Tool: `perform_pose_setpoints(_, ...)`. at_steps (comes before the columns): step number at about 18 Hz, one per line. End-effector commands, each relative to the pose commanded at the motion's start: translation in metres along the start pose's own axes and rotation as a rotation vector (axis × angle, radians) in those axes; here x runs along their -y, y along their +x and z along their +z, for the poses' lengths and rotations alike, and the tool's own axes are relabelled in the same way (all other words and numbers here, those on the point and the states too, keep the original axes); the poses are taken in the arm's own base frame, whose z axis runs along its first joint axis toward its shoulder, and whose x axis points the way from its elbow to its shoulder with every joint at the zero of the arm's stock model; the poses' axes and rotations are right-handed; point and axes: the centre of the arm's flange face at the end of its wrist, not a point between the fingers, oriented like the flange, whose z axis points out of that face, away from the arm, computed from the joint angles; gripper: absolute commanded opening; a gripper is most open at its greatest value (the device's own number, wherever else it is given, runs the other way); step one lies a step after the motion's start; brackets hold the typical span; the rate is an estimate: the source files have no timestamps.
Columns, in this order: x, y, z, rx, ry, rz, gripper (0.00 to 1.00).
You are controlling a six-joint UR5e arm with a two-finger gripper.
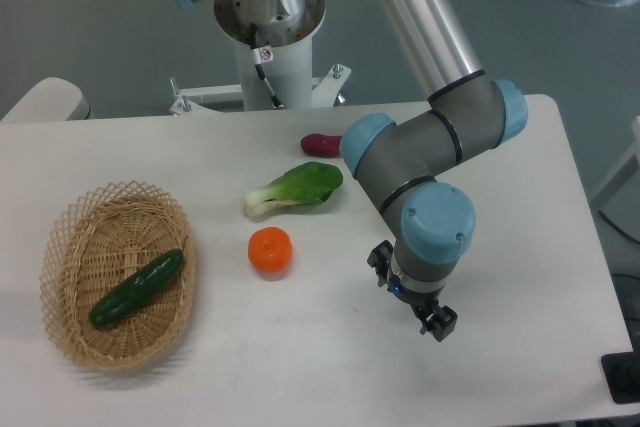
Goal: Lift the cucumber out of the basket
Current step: 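Move the gripper over the basket above the green cucumber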
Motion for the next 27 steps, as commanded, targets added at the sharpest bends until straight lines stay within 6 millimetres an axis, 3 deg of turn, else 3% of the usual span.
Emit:
perform_pose_setpoints(5, 0.003, 0.001, 0.000, -0.003, -0.002, -0.006, 1.00)
perform_pose_setpoints(10, 0.029, 0.018, -0.008, -0.007, 0.001, -0.046, 1.00)
perform_pose_setpoints(17, 0.061, 0.101, -0.018, -0.067, 0.019, -0.045, 1.00)
perform_pose_setpoints(22, 0.111, 0.164, -0.030, -0.095, 0.062, -0.096, 1.00)
perform_pose_setpoints(27, 0.158, 0.205, -0.031, -0.123, 0.084, -0.140, 1.00)
